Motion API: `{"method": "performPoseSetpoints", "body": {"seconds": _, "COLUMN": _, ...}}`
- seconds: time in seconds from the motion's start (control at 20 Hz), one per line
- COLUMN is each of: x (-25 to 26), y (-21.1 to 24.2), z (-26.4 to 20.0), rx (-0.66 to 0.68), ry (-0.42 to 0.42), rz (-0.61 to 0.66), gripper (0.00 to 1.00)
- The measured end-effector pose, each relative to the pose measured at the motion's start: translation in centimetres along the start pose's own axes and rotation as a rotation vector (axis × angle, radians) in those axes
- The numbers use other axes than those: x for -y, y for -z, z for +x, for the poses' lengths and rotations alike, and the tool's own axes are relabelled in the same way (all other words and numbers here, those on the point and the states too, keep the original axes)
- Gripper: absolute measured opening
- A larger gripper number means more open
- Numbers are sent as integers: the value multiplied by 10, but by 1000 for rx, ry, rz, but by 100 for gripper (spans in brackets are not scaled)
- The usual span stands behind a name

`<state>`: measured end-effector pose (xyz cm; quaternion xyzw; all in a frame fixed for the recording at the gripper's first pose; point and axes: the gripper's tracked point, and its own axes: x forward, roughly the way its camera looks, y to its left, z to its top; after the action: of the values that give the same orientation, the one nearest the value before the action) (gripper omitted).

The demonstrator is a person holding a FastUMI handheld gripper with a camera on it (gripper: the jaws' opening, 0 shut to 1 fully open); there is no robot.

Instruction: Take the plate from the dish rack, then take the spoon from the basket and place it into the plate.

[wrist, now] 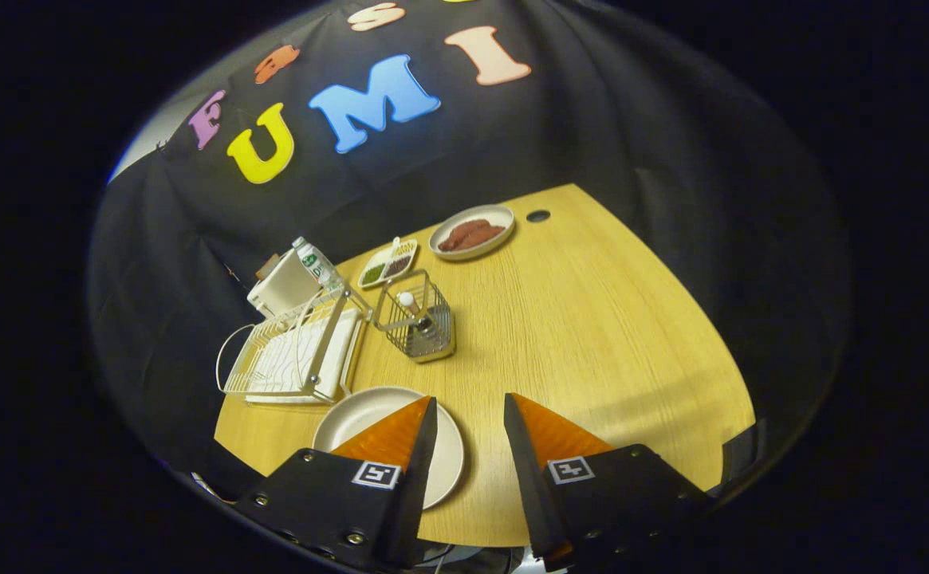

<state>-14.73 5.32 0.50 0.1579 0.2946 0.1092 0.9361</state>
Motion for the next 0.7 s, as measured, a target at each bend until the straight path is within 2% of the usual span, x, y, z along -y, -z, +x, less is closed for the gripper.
{"method": "performPoseSetpoints", "body": {"seconds": 0.2, "x": -4, "y": -51, "z": -10, "rx": 224, "ry": 42, "rz": -163, "gripper": 52}}
{"method": "performPoseSetpoints", "body": {"seconds": 0.3, "x": -10, "y": -66, "z": -12, "rx": 293, "ry": 75, "rz": -258, "gripper": 53}}
{"method": "performPoseSetpoints", "body": {"seconds": 0.35, "x": -20, "y": -72, "z": -14, "rx": 322, "ry": 63, "rz": -288, "gripper": 53}}
{"method": "performPoseSetpoints", "body": {"seconds": 0.5, "x": -43, "y": -82, "z": -9, "rx": 414, "ry": 19, "rz": -337, "gripper": 98}}
{"method": "performPoseSetpoints", "body": {"seconds": 0.7, "x": -57, "y": -88, "z": 15, "rx": 515, "ry": -3, "rz": -347, "gripper": 98}}
